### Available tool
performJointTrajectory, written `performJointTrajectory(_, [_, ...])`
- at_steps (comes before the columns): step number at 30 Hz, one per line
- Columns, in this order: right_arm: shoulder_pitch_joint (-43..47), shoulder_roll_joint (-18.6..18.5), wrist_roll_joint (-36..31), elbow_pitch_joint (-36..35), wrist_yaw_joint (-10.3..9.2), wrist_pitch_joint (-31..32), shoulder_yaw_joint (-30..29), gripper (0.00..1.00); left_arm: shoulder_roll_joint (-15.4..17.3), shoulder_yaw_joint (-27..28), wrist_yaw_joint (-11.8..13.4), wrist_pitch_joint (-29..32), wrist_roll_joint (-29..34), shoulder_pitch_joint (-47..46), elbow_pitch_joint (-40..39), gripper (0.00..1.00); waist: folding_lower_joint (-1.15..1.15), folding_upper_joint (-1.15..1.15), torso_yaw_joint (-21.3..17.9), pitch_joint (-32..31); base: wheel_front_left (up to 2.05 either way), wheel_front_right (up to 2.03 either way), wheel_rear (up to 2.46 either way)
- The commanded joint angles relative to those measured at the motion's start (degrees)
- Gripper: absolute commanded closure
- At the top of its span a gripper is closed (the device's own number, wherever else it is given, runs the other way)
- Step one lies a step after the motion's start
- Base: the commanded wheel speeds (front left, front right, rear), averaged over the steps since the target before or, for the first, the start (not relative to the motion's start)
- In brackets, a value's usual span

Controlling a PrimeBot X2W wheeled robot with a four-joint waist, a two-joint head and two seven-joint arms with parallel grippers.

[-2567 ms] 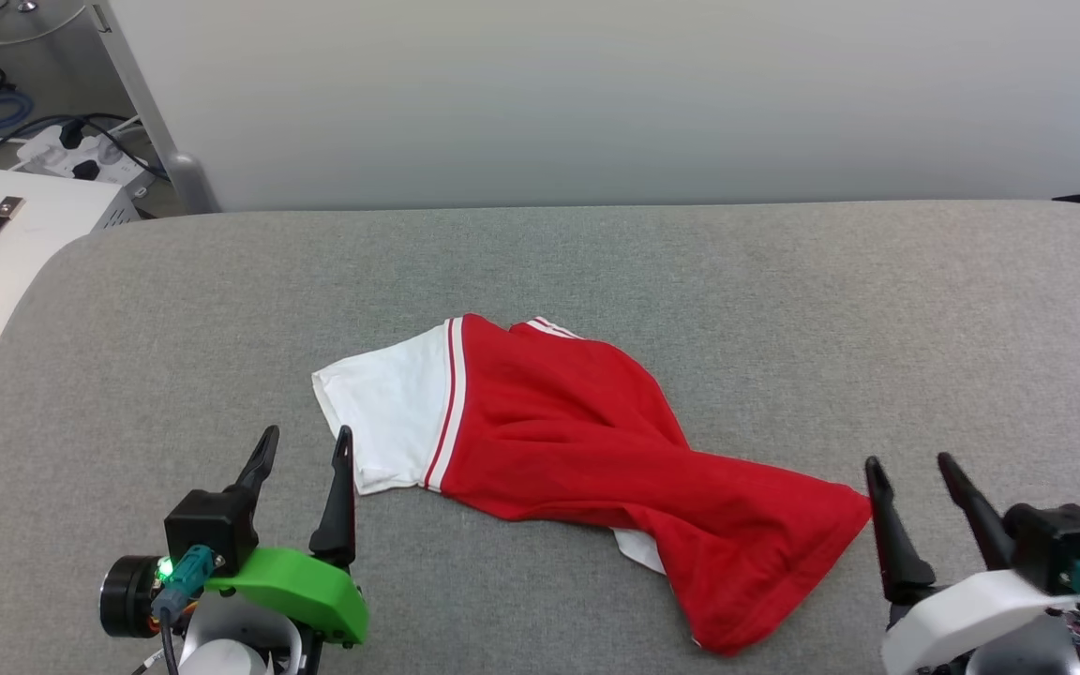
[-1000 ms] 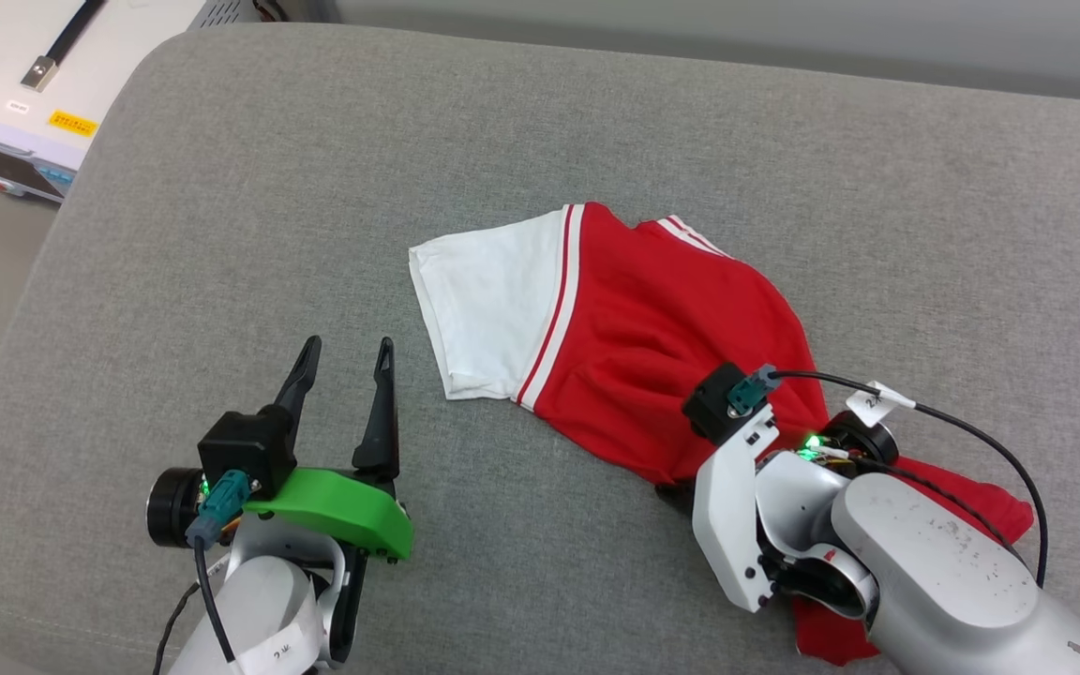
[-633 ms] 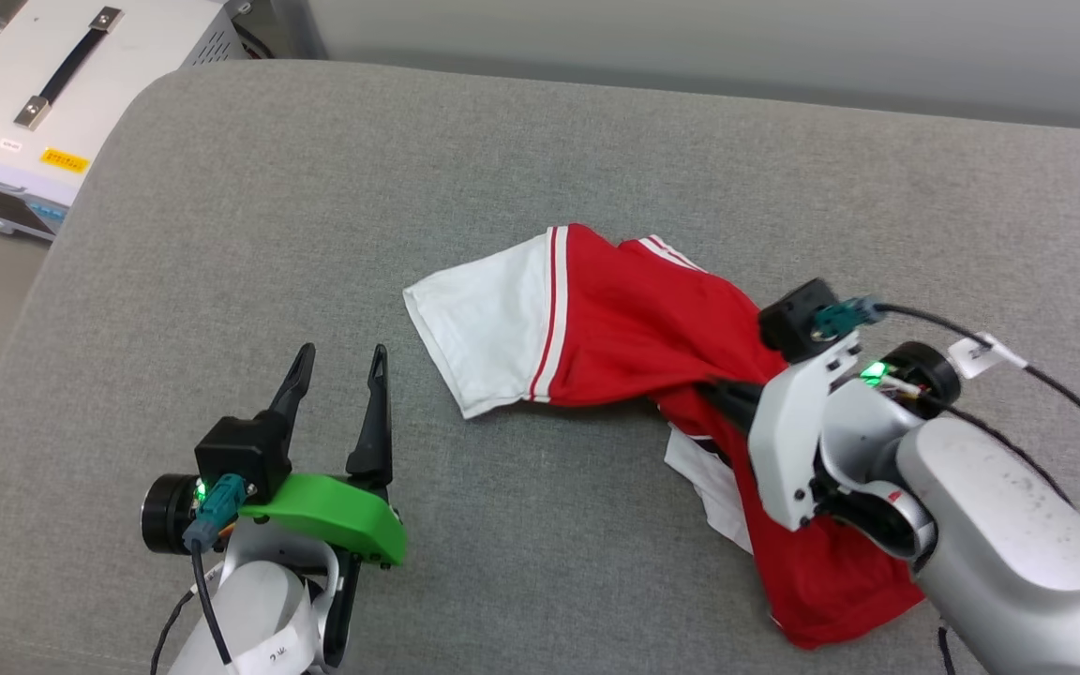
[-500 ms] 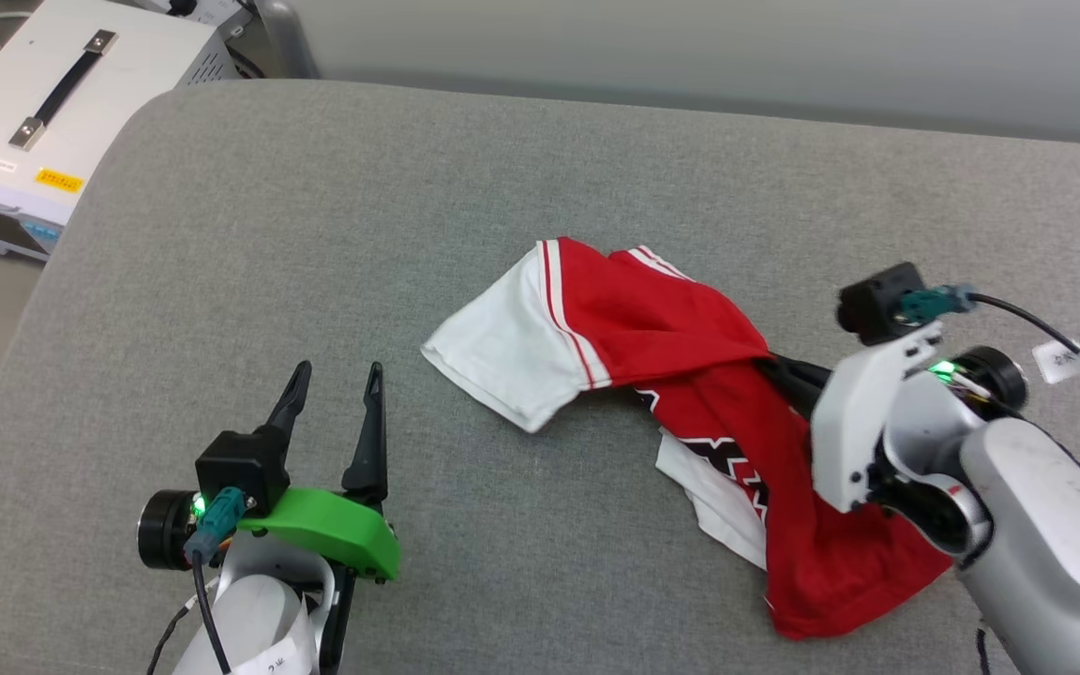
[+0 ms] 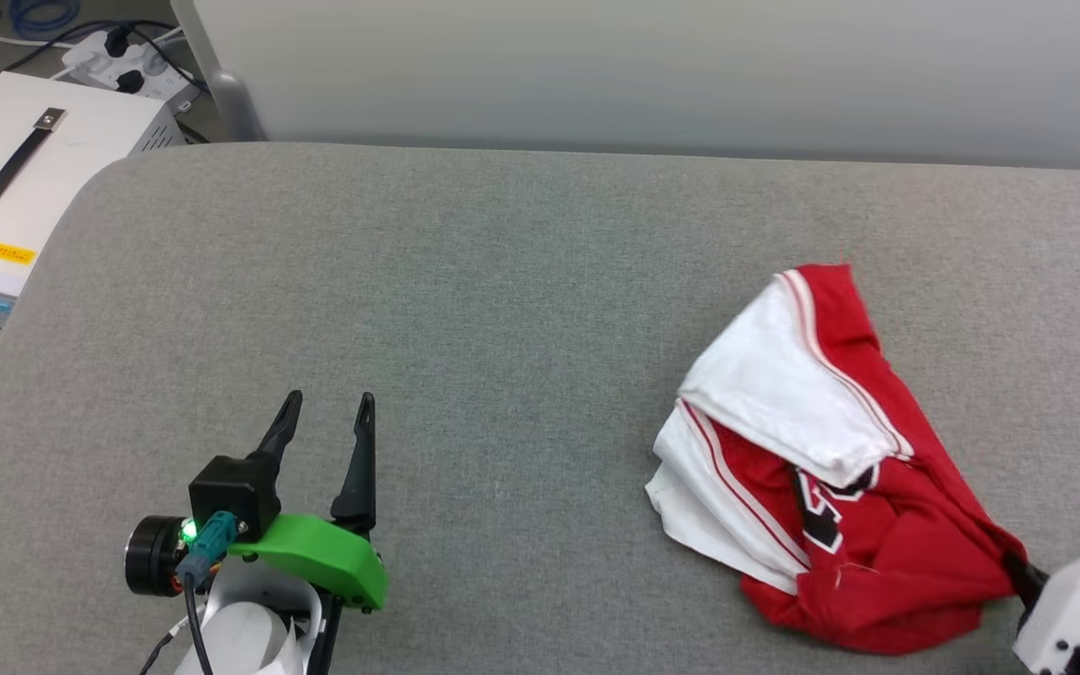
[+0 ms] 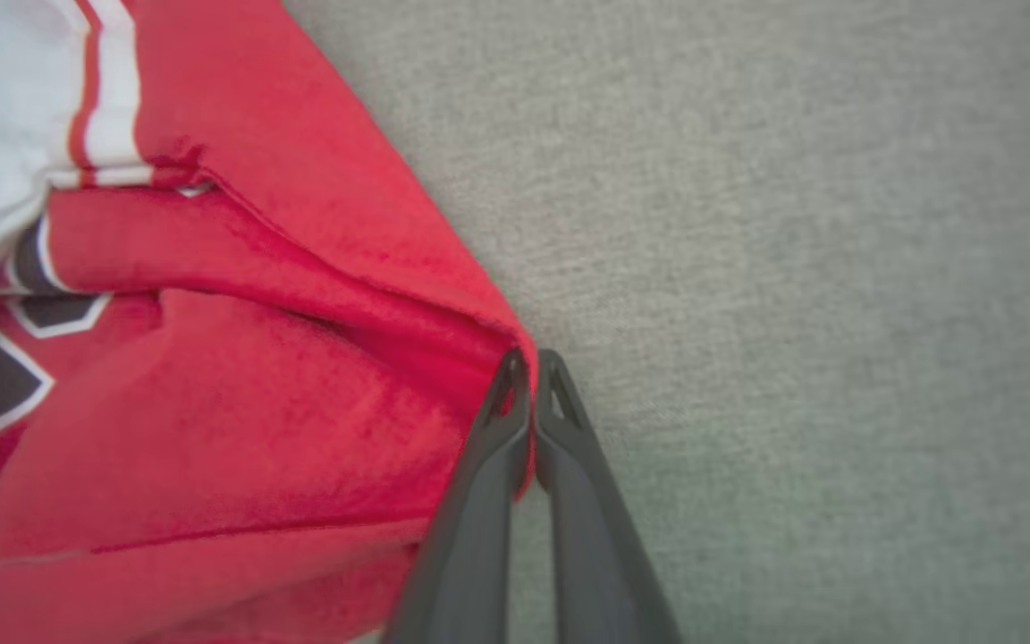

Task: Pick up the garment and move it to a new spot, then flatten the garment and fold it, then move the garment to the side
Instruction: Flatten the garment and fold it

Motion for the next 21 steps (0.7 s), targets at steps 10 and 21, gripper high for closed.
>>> performJointTrajectory(10, [10.6, 8.9, -4.9, -2.0, -0.03, -0.5, -11.9, 0.0, 0.7, -0.6, 0.8, 0.8, -0.3, 1.1, -0.6, 0.0, 0.0, 0.0, -0.3, 0.2, 0.0, 0.0, 0.0])
performJointTrajectory(21, [8.5, 11.4, -9.7, -11.3, -0.03, -18.0, -9.8, 0.0, 0.7, -0.9, 1.1, 0.7, -0.9, 1.6, -0.4, 0.0, 0.0, 0.0, 0.0, -0.8, 0.0, 0.0, 0.0])
